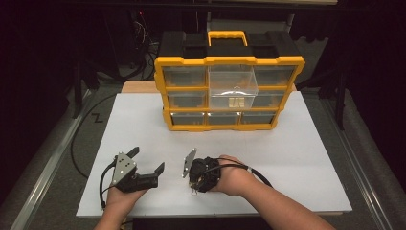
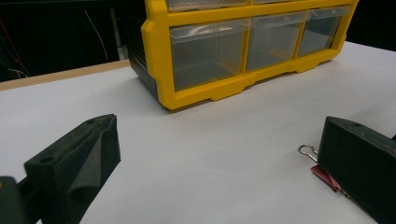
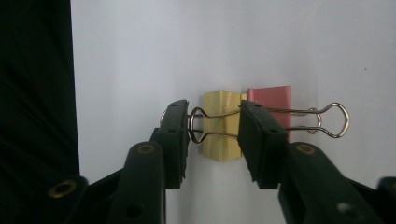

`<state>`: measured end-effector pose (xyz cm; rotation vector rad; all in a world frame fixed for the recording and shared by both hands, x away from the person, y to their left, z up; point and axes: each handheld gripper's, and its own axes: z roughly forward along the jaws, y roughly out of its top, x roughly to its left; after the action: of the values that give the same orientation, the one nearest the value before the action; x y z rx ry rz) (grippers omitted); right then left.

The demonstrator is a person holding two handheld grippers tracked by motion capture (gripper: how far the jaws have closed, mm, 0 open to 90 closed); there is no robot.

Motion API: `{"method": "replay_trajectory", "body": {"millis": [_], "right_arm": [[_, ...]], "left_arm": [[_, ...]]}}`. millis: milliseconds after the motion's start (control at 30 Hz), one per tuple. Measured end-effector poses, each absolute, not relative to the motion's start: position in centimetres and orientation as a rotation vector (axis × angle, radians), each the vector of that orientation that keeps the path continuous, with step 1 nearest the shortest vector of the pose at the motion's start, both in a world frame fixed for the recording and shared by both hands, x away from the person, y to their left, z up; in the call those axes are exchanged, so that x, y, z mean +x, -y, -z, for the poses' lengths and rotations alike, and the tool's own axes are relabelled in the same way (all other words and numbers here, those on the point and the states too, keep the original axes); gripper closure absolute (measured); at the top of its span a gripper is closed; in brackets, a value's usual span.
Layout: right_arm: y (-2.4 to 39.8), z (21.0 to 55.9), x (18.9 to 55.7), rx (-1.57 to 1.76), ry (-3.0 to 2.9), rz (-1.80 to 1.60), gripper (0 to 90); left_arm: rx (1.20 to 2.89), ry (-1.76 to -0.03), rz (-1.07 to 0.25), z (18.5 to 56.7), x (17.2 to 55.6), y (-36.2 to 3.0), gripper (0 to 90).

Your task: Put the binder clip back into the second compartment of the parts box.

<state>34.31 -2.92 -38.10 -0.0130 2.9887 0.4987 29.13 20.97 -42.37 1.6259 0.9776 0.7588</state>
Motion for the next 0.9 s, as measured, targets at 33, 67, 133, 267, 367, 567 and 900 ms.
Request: {"method": "replay_trajectory", "body": {"millis": [33, 67, 133, 267, 367, 567, 900], "right_arm": [[3.0, 38.0, 34.4, -0.012, -2.988, -0.503, 68.1], [3.0, 38.0, 34.4, -0.009, -2.984, -0.507, 69.9], [3.1, 37.8, 34.5, -0.003, -2.984, -0.516, 73.9], [3.2, 37.5, 34.8, -0.008, -2.994, -0.512, 79.9], [3.2, 37.4, 35.1, -0.002, -3.004, -0.511, 83.9], [3.1, 37.3, 35.6, -0.009, -3.01, -0.499, 86.6], [3.4, 36.7, 36.3, 0.021, -3.038, -0.511, 90.0]], "left_arm": [[1.625, -0.977, -0.759, 42.4, 29.1, -21.0, 0.4], [1.625, -0.977, -0.759, 42.4, 29.1, -21.0, 0.4], [1.625, -0.977, -0.76, 42.3, 29.1, -21.0, 0.4], [1.626, -0.977, -0.761, 42.3, 29.1, -21.0, 0.4], [1.625, -0.976, -0.761, 42.3, 29.1, -21.0, 0.4], [1.625, -0.977, -0.761, 42.3, 29.2, -21.0, 0.4], [1.619, -0.98, -0.76, 42.3, 29.2, -21.1, 0.4]]}}
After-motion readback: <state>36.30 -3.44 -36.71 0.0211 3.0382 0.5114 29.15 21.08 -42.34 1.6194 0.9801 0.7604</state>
